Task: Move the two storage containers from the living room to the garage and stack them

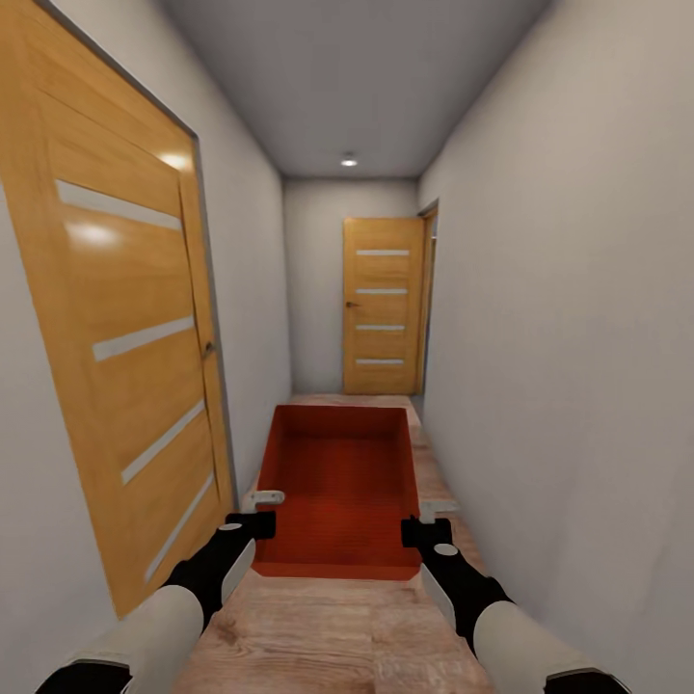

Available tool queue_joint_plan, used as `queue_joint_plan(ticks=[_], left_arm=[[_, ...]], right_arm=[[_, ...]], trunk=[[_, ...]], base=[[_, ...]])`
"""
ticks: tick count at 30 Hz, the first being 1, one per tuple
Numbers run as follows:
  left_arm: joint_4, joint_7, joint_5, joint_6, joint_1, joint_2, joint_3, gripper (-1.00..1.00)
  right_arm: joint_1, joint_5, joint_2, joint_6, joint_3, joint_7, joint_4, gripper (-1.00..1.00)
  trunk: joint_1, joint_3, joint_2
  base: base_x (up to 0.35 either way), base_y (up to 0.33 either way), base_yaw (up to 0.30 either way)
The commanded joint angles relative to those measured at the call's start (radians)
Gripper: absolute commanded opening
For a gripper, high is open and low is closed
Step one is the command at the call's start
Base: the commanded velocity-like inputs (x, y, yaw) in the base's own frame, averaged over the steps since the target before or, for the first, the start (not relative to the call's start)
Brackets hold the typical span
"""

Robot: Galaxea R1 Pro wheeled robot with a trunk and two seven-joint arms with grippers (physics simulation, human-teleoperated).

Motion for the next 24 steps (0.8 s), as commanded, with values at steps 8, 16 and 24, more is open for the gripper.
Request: queue_joint_plan(ticks=[8, 16, 24], left_arm=[[-0.009, 0.071, -0.016, -0.021, -0.001, 0.001, 0.022, -1.0], [-0.009, 0.071, -0.016, -0.022, -0.001, 0.001, 0.022, -1.0], [-0.007, 0.071, -0.016, -0.022, -0.001, 0.002, 0.022, -1.0]], right_arm=[[-0.001, -0.005, -0.032, -0.005, -0.01, -0.094, 0.003, -1.0], [0.0, -0.005, -0.03, -0.004, -0.01, -0.095, 0.003, -1.0], [0.0, -0.005, -0.031, -0.006, -0.009, -0.095, 0.003, -1.0]], trunk=[[0.001, -0.001, -0.001], [0.001, -0.001, -0.001], [0.001, -0.001, -0.001]], base=[[0.323, 0.0, 0.007], [0.323, 0.0, 0.0], [0.323, 0.0, 0.0]])
